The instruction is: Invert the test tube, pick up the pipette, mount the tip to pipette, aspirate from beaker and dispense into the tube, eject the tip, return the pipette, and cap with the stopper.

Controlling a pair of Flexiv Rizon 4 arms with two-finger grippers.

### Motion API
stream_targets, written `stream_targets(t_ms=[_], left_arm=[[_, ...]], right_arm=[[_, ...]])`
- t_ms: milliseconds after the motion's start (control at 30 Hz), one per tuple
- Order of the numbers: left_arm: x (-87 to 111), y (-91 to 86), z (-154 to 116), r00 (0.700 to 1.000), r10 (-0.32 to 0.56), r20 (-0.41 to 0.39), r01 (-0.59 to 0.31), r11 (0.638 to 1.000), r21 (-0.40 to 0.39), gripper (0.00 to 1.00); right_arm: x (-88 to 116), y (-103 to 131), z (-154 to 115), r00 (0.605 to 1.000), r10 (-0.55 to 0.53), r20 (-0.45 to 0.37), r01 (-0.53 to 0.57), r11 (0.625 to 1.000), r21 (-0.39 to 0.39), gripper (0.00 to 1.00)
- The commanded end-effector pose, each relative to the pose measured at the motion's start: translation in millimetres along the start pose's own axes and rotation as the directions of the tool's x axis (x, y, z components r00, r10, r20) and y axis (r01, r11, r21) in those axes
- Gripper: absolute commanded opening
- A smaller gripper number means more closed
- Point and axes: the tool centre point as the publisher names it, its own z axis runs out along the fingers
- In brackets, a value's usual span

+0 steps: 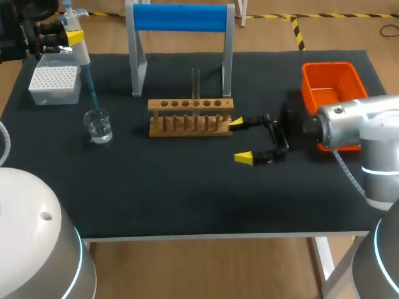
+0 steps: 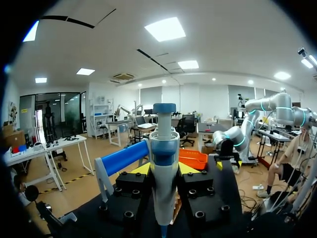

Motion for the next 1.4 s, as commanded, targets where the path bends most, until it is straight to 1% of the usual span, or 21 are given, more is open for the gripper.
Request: stream_targets(t_ms=[33,67,133,167,267,367,400,500,733,867,933,1000,1200,1400], left_arm=[[0.0,0.4,-0.1,1.0,0.001,-0.001,-0.001,1.0,0.003,0.0],[0.0,0.4,-0.1,1.0,0.001,-0.001,-0.001,1.0,0.003,0.0],[0.0,0.4,-0.1,1.0,0.001,-0.001,-0.001,1.0,0.003,0.0],[0.0,0.4,-0.1,1.0,0.001,-0.001,-0.001,1.0,0.003,0.0],[0.0,0.4,-0.1,1.0,0.001,-0.001,-0.001,1.0,0.003,0.0],[0.0,0.4,-0.1,1.0,0.001,-0.001,-0.001,1.0,0.003,0.0],[0.0,0.4,-0.1,1.0,0.001,-0.001,-0.001,1.0,0.003,0.0],[0.0,0.4,-0.1,1.0,0.001,-0.001,-0.001,1.0,0.003,0.0],[0.0,0.4,-0.1,1.0,0.001,-0.001,-0.001,1.0,0.003,0.0],[0.0,0.4,-0.1,1.0,0.001,-0.001,-0.001,1.0,0.003,0.0],[0.0,0.4,-0.1,1.0,0.001,-0.001,-0.001,1.0,0.003,0.0],[0.0,0.4,-0.1,1.0,0.001,-0.001,-0.001,1.0,0.003,0.0],[0.0,0.4,-0.1,1.0,0.001,-0.001,-0.001,1.0,0.003,0.0],[0.0,0.4,-0.1,1.0,0.001,-0.001,-0.001,1.0,0.003,0.0]], right_arm=[[-8.4,5.8,27.8,1.0,0.01,0.015,-0.011,0.998,0.069,1.0],[-10.7,6.3,32.9,1.0,0.013,0.013,-0.014,0.997,0.075,1.0],[-16.6,6.6,41.7,0.999,0.015,0.031,-0.018,0.993,0.114,1.0],[-20.0,7.0,46.4,0.999,0.018,0.034,-0.021,0.994,0.11,1.0],[-28.3,7.6,60.2,0.998,0.025,0.058,-0.032,0.991,0.133,1.0],[-35.7,8.5,75.8,0.997,0.029,0.078,-0.042,0.986,0.163,1.0],[-38.7,8.7,83.1,0.995,0.035,0.097,-0.052,0.982,0.183,1.0],[-46.6,9.9,98.7,0.991,0.035,0.131,-0.061,0.978,0.201,1.0],[-62.8,8.6,131.7,0.985,0.032,0.17,-0.073,0.969,0.236,1.0],[-71.7,5.3,151.3,0.983,0.033,0.179,-0.078,0.965,0.251,1.0],[-75.1,3.5,157.5,0.982,0.025,0.185,-0.077,0.957,0.279,1.0],[-78.8,0.5,165.7,0.98,0.033,0.195,-0.088,0.955,0.284,1.0],[-86.2,-9.3,184.1,0.974,0.024,0.224,-0.104,0.93,0.352,1.0],[-93.1,-22.7,199.8,0.97,0.035,0.242,-0.131,0.911,0.391,1.0]])
